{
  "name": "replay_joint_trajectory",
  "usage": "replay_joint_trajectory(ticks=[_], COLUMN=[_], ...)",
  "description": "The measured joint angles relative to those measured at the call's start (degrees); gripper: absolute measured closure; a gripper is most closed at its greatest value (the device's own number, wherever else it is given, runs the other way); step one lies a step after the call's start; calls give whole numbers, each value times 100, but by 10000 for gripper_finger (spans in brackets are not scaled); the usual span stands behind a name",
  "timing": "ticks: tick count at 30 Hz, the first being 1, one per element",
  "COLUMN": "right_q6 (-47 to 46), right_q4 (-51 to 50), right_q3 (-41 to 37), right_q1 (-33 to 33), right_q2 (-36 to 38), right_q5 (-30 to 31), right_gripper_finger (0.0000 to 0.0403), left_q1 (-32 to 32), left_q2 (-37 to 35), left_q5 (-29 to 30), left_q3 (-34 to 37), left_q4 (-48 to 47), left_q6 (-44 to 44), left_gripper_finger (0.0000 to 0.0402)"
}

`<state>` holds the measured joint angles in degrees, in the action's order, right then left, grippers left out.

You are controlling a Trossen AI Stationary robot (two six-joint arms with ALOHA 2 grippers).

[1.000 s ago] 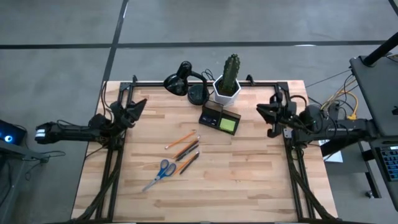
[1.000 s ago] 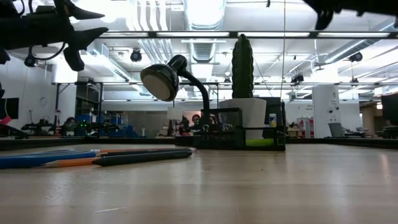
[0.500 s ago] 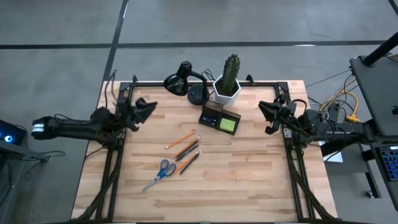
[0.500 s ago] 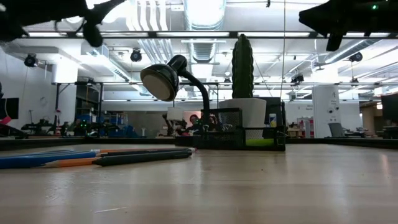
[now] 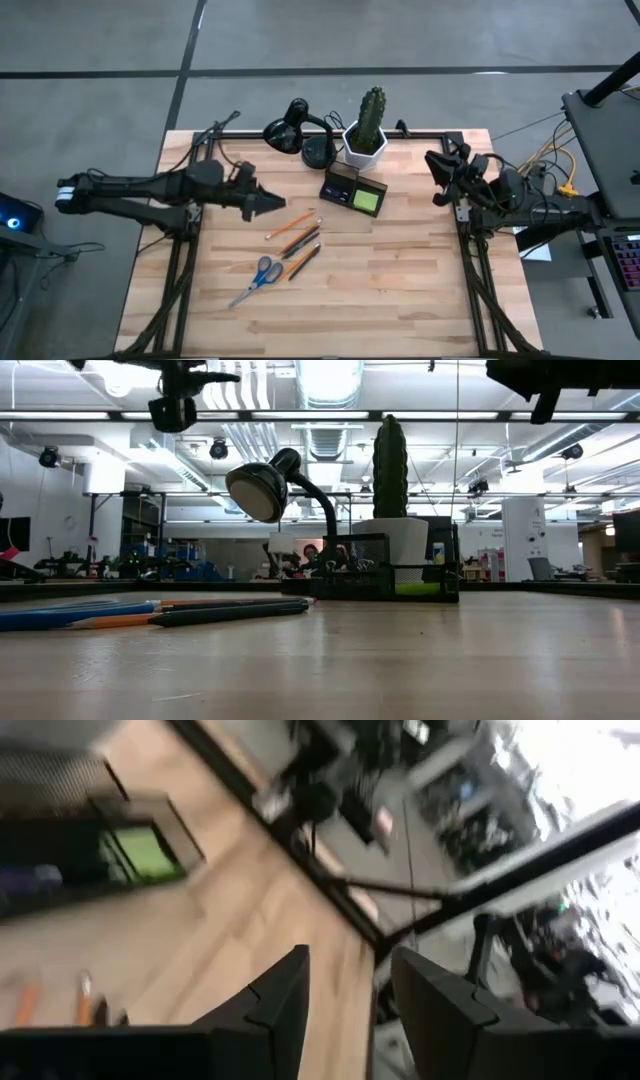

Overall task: Pick and place office supplies into organizer
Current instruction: Put the blue scissors into the black desk organizer

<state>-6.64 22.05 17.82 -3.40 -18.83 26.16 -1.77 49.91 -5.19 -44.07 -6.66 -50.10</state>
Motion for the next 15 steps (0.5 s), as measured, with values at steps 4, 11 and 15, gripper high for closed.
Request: replay_joint_trajectory(ticks=[4,11,15], right_q6=[-75,-79,-206], right_q4=[-303,-429,-466], right_q3=[99,158,158], right_q1=[0,0,0], right_q2=[0,0,0], right_q5=[99,102,103], right_gripper_finger=[350,350,350], left_q1=[184,554,746], left_q2=[395,1034,1340], left_q5=[-253,-326,-471], left_q3=[-562,-1266,-1420], left_q4=[-916,-2144,-2483], left_q6=[-76,-462,-677], left_gripper_finger=[274,274,274])
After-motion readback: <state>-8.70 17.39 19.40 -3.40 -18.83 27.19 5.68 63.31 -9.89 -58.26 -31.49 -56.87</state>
